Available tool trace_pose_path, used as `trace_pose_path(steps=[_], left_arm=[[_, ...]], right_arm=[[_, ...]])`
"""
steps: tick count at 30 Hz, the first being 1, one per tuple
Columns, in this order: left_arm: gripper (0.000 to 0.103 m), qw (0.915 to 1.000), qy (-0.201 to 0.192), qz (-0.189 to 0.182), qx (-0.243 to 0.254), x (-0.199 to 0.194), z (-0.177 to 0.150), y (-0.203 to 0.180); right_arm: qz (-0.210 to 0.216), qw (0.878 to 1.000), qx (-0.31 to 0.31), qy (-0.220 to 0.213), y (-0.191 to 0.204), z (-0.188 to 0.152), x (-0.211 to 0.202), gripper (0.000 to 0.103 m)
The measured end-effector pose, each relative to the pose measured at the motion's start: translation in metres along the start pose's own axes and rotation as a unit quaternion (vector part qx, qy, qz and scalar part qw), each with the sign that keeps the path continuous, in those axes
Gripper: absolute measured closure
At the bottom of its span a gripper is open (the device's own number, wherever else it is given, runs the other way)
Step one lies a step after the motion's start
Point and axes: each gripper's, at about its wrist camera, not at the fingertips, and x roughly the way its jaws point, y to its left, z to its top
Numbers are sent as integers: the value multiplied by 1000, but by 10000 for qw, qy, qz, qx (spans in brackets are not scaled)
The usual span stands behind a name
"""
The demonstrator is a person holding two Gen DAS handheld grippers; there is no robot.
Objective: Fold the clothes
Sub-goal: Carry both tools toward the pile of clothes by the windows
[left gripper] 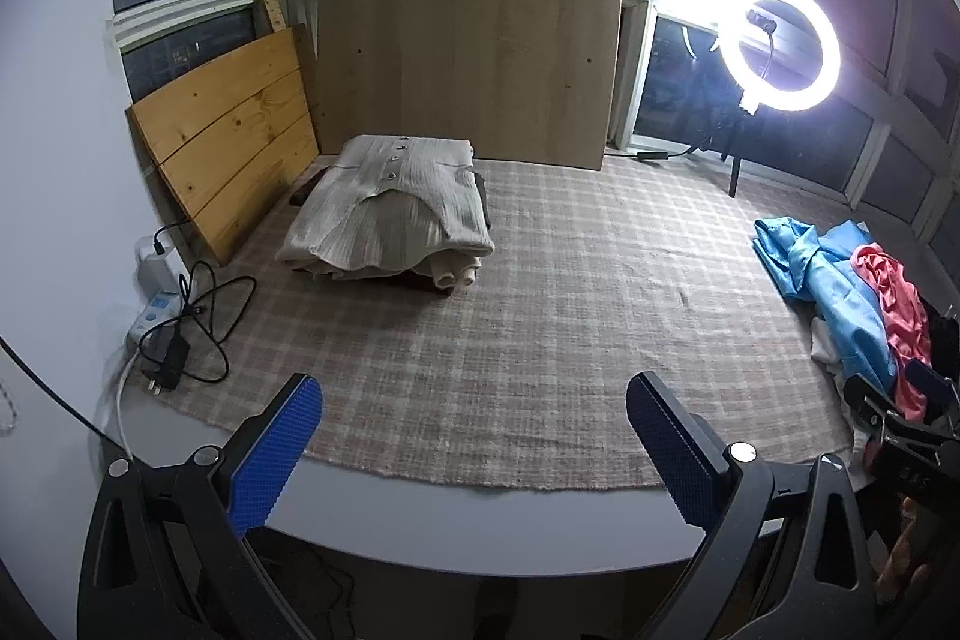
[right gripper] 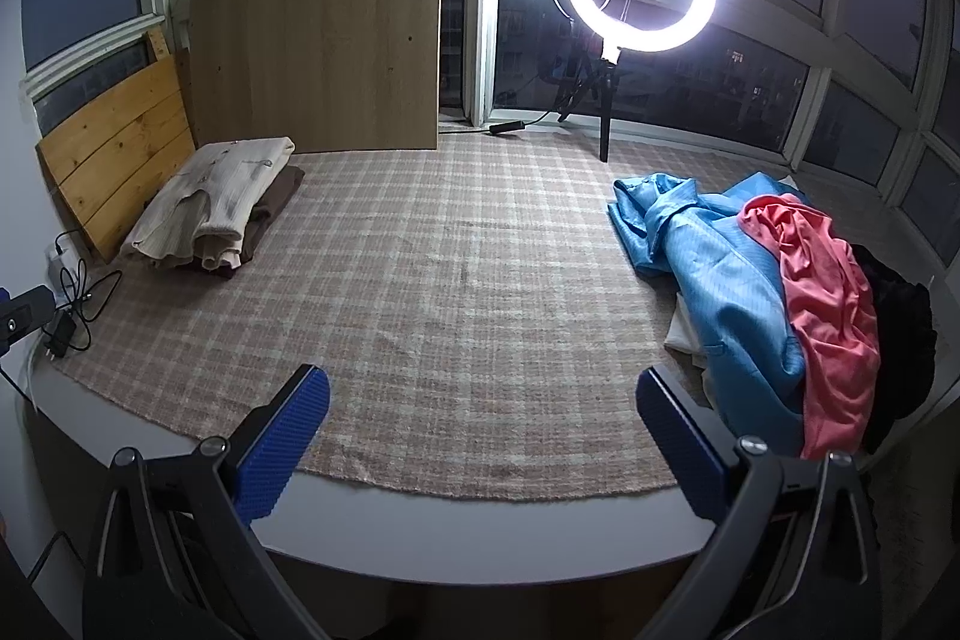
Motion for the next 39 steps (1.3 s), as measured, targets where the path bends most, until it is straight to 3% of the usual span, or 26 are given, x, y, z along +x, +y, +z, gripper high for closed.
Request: trace_pose_path(steps=[3, 4, 7, 26, 39], left_arm=[[1, 9999, 96, 76, -19, 8, 1, 8], [1, 9996, 149, 222, 118, 13, 3, -5], [1, 9994, 172, 215, 229, 21, 5, -15], [1, 9972, 180, -322, 651, 55, 39, -54], [1, 9916, 46, -714, 1077, 80, 74, -89]], right_arm=[[-37, 10000, -43, -67, -1, 1, -1, 0], [-51, 10000, -36, -69, -1, 1, -2, 0], [-117, 9999, 8, -72, -7, 2, 3, 0], [-329, 9986, 426, -8, -33, 17, 20, 0], [-716, 9947, 739, -61, -56, 38, 34, 0]])
